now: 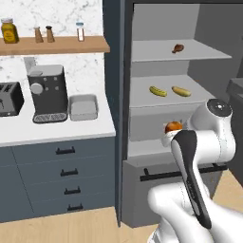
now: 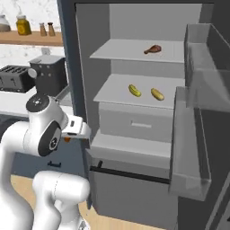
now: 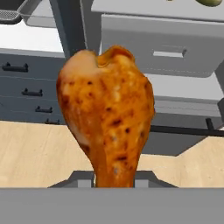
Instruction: Place one cucumber and one chicken drumstick in each tupperware on the nearby counter, to pack two identical lunches.
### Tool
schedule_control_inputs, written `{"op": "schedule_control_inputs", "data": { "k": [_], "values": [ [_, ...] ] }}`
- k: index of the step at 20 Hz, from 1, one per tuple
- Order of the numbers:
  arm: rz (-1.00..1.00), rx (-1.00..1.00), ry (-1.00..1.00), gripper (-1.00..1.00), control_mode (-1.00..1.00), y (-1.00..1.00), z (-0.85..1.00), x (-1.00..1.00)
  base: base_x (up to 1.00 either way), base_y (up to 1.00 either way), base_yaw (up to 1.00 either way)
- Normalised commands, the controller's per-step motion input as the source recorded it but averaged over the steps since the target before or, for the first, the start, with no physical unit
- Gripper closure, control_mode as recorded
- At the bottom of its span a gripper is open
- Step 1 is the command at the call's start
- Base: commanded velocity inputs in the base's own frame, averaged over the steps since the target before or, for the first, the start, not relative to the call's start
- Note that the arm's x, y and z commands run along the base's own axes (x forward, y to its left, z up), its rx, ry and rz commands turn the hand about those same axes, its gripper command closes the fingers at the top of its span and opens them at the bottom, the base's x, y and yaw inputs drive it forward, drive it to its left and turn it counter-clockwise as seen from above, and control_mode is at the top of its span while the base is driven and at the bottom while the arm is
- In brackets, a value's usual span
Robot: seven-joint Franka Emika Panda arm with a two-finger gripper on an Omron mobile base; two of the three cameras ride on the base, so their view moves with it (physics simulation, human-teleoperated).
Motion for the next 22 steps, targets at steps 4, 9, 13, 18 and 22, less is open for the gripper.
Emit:
{"op": "schedule_control_inputs", "data": {
  "k": [4, 9, 13, 18, 22],
  "values": [
    [0.0, 0.0, 0.0, 1.0, 1.0, 0.0, 0.0, 0.0, -0.18, 1.0, 0.01],
    [0.0, 0.0, 0.0, 1.0, 1.0, 0.0, 0.0, 0.0, 0.2, 1.0, 0.0],
    [0.0, 0.0, 0.0, 1.0, 1.0, 0.0, 0.0, 0.0, 0.41, 1.0, 0.0],
    [0.0, 0.0, 0.0, 1.0, 1.0, 0.0, 0.0, 0.0, 0.72, 1.0, 0.0],
    [0.0, 0.0, 0.0, 1.0, 1.0, 0.0, 0.0, 0.0, 0.82, 1.0, 0.0]
  ]
}}
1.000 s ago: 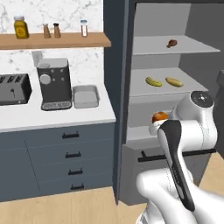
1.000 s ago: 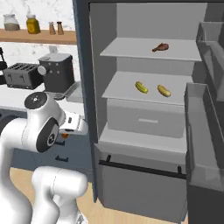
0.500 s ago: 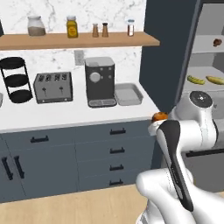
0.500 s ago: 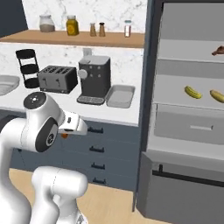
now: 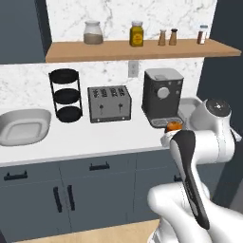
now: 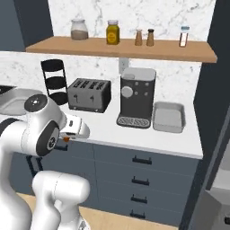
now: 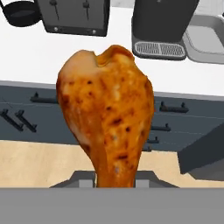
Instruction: Place one cucumber and one chicken drumstick in each tupperware on the nearby counter, to pack two identical lunches.
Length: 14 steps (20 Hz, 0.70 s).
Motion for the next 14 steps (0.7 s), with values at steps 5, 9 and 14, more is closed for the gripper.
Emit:
{"op": "schedule_control_inputs", "data": {
  "k": [5, 9, 14],
  "values": [
    [0.0, 0.0, 0.0, 1.0, 1.0, 0.0, 0.0, 0.0, 0.48, 1.0, 0.0],
    [0.0, 0.0, 0.0, 1.0, 1.0, 0.0, 0.0, 0.0, 0.15, 1.0, -0.08],
    [0.0, 0.0, 0.0, 1.0, 1.0, 0.0, 0.0, 0.0, 0.23, 0.89, -0.16]
  ]
}}
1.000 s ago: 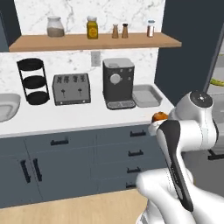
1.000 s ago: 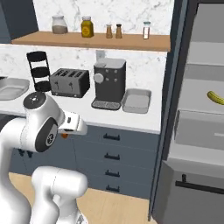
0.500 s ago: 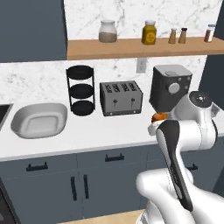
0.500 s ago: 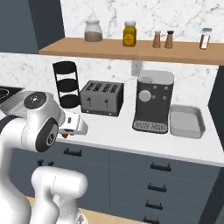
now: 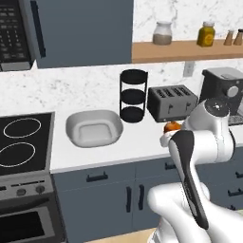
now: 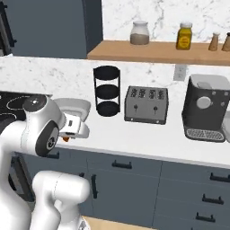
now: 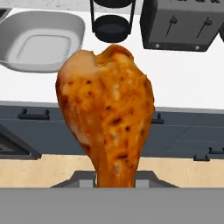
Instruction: Place one cucumber and one chicken drumstick in each tupperware on the nearby counter, to pack two identical lunches.
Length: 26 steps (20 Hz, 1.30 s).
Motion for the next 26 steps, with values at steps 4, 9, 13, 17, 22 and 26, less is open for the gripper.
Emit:
{"op": "schedule_control_inputs", "data": {
  "k": [4, 9, 13, 17, 22, 26],
  "values": [
    [0.0, 0.0, 0.0, 1.0, 1.0, 0.0, 0.0, 0.0, 0.39, 0.91, -0.13],
    [0.0, 0.0, 0.0, 1.0, 1.0, 0.0, 0.0, 0.0, 0.45, 0.57, -0.01],
    [0.0, 0.0, 0.0, 1.0, 1.0, 0.0, 0.0, 0.0, 0.53, 0.23, 0.06],
    [0.0, 0.0, 0.0, 1.0, 1.0, 0.0, 0.0, 0.0, 0.54, 0.23, 0.1],
    [0.0, 0.0, 0.0, 1.0, 1.0, 0.0, 0.0, 0.0, 0.45, 0.47, 0.09],
    [0.0, 0.0, 0.0, 1.0, 1.0, 0.0, 0.0, 0.0, 0.35, 0.55, 0.05]
  ]
}}
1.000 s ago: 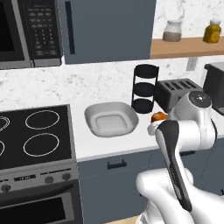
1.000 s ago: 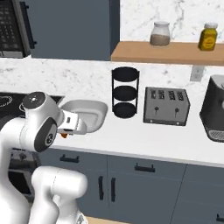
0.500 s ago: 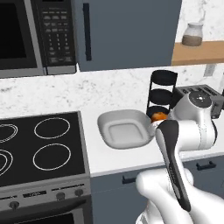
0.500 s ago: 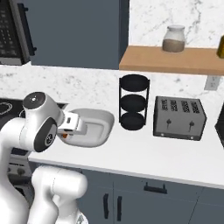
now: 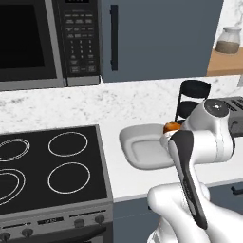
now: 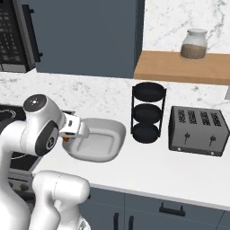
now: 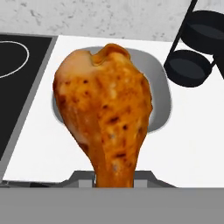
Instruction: Place one cucumber and one chicken drumstick in each tupperware on the nearby counter, to pack two identical lunches.
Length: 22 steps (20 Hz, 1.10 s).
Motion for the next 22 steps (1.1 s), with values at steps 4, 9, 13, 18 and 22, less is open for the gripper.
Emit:
{"op": "schedule_control_inputs", "data": {
  "k": [4, 9, 13, 18, 22],
  "values": [
    [0.0, 0.0, 0.0, 1.0, -1.0, 0.0, -0.04, 0.04, 0.21, 0.06, 0.03],
    [0.02, 0.01, 0.0, 1.0, -1.0, 0.06, -0.41, 0.22, 0.0, 0.0, 0.0],
    [0.07, 0.01, 0.0, 1.0, -1.0, 0.17, -0.42, 0.46, 0.0, 0.0, 0.0],
    [0.08, 0.0, 0.0, 1.0, -1.0, 0.08, -0.44, 0.92, 0.0, 0.0, 0.0],
    [0.0, 0.0, 0.1, 1.0, -1.0, 0.19, -0.33, 0.99, 0.0, 0.0, 0.0]
  ]
}}
